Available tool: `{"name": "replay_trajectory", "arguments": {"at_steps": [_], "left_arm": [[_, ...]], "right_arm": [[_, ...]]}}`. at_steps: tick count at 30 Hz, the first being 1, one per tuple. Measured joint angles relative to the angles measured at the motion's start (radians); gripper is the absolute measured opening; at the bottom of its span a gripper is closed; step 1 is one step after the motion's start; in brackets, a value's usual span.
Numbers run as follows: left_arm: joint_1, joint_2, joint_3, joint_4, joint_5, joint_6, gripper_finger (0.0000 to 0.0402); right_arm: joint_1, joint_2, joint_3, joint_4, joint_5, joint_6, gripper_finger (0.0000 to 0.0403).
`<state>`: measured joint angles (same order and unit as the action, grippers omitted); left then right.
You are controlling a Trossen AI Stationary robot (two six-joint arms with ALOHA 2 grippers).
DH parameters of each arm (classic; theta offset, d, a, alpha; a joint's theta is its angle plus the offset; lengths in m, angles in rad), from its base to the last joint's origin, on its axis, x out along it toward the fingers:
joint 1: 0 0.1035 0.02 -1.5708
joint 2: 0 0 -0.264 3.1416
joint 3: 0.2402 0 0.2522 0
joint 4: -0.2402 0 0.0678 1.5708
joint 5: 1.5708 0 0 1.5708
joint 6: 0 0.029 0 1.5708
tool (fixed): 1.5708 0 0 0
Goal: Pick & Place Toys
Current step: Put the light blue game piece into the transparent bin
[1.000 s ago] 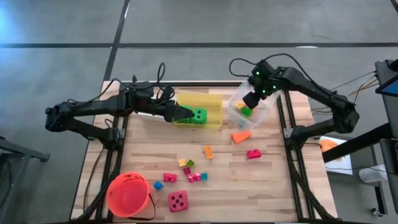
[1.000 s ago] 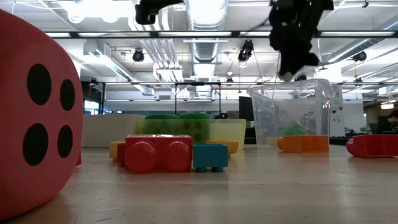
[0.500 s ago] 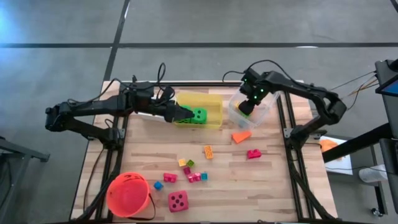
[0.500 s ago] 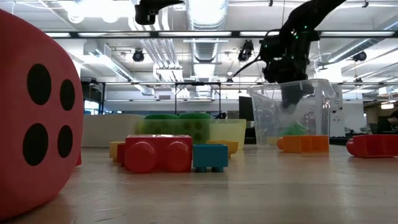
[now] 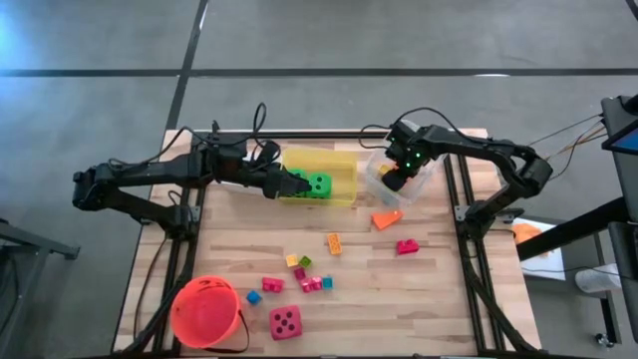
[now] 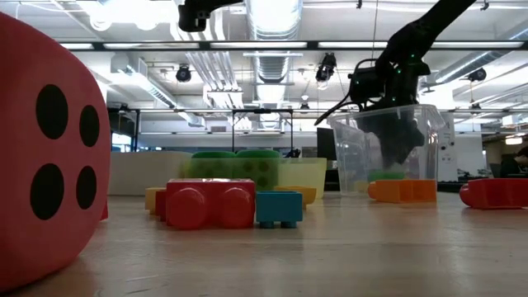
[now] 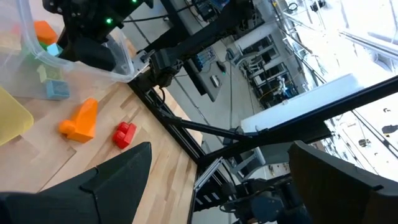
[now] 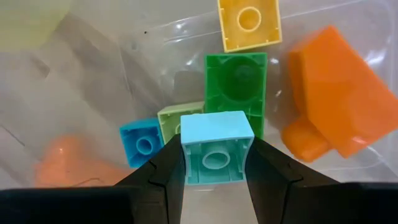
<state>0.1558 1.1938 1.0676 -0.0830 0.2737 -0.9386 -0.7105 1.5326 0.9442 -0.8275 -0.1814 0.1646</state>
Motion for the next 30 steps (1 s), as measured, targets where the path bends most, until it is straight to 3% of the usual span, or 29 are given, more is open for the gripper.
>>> {"name": "replay_trajectory", "arguments": {"at_steps": [13,23,30], "left_arm": [[0.0,0.0,0.0,0.0,0.0,-0.003,0.0364],[0.0,0.0,0.0,-0.003,0.0,-0.003,0.0364],[0.0,0.0,0.0,-0.056,0.0,-0.003,0.0364]], "right_arm": [[0.0,0.008,-0.004,0.004,0.0,-0.037,0.0125],[0.001,0.007,0.001,-0.001,0.0,-0.044,0.0188],[0.001,-0.001,0.036,-0.037,-0.002,-0.072,0.0198]]}}
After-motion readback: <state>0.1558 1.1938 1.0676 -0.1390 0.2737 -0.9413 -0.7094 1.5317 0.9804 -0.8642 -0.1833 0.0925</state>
